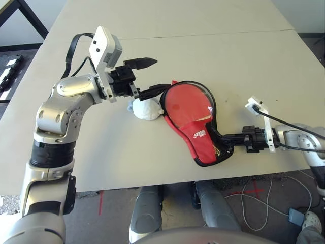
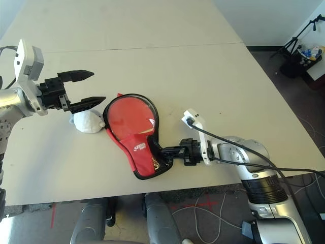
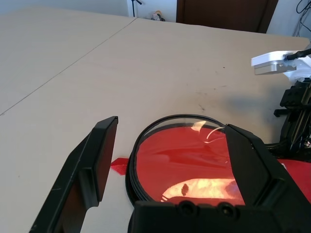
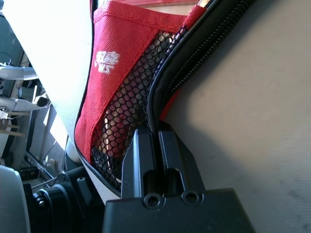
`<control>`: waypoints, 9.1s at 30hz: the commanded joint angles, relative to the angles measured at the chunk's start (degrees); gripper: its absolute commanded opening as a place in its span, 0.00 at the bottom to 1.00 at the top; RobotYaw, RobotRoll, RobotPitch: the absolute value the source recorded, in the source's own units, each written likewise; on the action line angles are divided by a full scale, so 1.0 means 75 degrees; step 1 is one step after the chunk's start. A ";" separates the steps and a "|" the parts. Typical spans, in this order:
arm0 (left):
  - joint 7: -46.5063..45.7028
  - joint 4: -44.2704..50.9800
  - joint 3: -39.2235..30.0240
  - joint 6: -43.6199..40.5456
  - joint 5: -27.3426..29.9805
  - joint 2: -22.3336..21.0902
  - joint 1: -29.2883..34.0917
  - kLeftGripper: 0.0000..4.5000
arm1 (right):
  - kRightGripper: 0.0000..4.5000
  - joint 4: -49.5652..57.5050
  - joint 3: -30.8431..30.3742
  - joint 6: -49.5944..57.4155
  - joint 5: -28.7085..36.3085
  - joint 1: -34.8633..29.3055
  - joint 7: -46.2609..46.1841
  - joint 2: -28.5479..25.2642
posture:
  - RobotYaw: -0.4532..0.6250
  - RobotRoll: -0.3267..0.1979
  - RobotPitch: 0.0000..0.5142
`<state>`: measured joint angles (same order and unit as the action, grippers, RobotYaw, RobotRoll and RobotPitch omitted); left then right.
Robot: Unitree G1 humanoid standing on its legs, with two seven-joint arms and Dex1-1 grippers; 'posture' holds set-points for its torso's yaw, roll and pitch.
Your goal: Store the ping-pong paddle in its case and zip it.
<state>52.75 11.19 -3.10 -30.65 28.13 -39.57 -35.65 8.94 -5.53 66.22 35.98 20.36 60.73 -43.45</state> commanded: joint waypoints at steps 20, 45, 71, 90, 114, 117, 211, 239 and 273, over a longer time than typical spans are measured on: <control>0.0138 -0.0109 0.0186 0.0121 -0.0173 0.0061 0.0039 1.00 | 0.13 0.0529 -0.0356 0.0166 0.0269 -0.0449 -0.0336 0.0353 | 0.43 0.62 0.44; 0.0343 -0.0314 0.0204 0.0170 -0.0223 -0.0038 -0.0078 1.00 | 0.99 -0.1678 0.0452 -0.1983 -0.0291 0.1121 0.0573 -0.0543 | 0.42 0.62 0.45; 0.1418 0.0530 0.0535 -0.0886 -0.0354 -0.2052 0.0873 1.00 | 0.99 -0.2421 -0.0611 -0.5389 -0.2030 0.2417 0.0037 0.2467 | 0.42 0.62 0.46; 0.1397 0.1568 0.0460 -0.1753 -0.0099 -0.2562 0.1552 1.00 | 0.99 -0.2909 -0.1646 -0.5376 -0.3123 0.2308 0.0080 0.2791 | 0.43 0.62 0.41; 0.1274 0.0214 0.1786 -0.0078 -0.2248 -0.2286 0.1306 1.00 | 0.99 -0.2932 -0.1795 -0.5446 -0.3584 0.2205 0.0051 0.2796 | 0.42 0.62 0.44; 0.1334 0.0185 0.1786 -0.0156 -0.2258 -0.2212 0.1268 1.00 | 0.99 -0.2920 -0.1792 -0.5427 -0.3590 0.2202 0.0046 0.2782 | 0.42 0.62 0.44; 0.1328 -0.4746 0.2109 0.1773 -0.3788 0.2604 -0.3823 1.00 | 1.00 -0.3245 -0.2158 -0.5442 -0.4231 0.2239 -0.0323 0.2987 | 0.40 0.62 0.45; 0.1742 -0.1926 0.2203 0.0755 -0.3096 0.0576 -0.0749 1.00 | 1.00 -0.3503 -0.2218 -0.5659 -0.4274 0.2344 -0.0142 0.3029 | 0.43 0.62 0.45; 0.1738 -0.3173 0.2880 0.1339 -0.3614 0.0984 -0.0636 1.00 | 1.00 -0.1095 -0.1007 -0.4099 -0.2636 0.2290 0.1398 0.0931 | 0.40 0.62 0.46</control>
<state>65.27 -11.99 16.80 -20.14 1.79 -32.39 -41.56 -1.25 -13.88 34.25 14.08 38.58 69.14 -35.37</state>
